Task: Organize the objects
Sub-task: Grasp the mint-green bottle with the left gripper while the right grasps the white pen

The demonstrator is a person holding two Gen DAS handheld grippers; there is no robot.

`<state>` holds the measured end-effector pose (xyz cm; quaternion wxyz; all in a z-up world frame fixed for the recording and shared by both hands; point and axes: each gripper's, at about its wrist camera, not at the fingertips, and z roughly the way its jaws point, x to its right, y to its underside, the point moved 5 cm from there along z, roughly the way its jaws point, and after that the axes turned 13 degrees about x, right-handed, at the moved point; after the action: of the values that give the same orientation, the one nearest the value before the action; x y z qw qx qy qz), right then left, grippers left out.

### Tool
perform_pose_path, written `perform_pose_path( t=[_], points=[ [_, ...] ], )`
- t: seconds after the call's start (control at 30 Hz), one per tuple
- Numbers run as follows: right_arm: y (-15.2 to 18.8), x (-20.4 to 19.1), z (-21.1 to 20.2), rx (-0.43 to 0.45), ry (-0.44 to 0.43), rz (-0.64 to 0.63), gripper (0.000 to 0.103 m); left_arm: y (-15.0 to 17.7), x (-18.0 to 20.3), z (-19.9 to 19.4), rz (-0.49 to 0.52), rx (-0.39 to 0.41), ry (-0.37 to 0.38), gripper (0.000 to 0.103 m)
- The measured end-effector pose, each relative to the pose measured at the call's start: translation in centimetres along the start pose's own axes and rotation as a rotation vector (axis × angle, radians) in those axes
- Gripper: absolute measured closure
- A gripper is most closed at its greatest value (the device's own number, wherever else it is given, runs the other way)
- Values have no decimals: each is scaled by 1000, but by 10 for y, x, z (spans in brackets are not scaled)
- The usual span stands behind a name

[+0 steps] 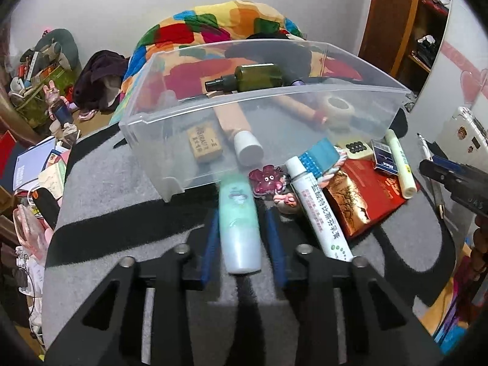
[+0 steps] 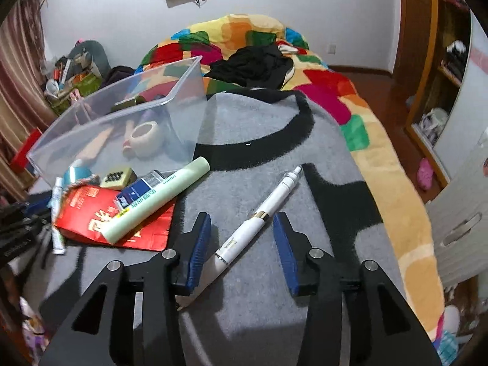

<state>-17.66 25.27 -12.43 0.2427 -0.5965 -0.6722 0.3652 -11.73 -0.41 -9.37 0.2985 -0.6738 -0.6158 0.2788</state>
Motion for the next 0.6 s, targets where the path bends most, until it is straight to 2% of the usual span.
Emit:
perform_pose_path(
  t=[0.07, 0.2, 0.4, 0.6],
  points=[
    [1, 1, -2, 13, 25, -25, 77, 3, 0, -3, -12, 11, -2, 79],
    [2, 9, -7, 17, 22, -11, 92, 8, -2, -13, -40, 27, -6, 80],
    [1, 15, -17, 41, 21, -17, 93, 6, -8, -37, -82, 81, -15, 80],
    [-24, 5, -39, 123, -29, -9, 93, -16, -7, -59, -101, 157, 5, 80]
  ],
)
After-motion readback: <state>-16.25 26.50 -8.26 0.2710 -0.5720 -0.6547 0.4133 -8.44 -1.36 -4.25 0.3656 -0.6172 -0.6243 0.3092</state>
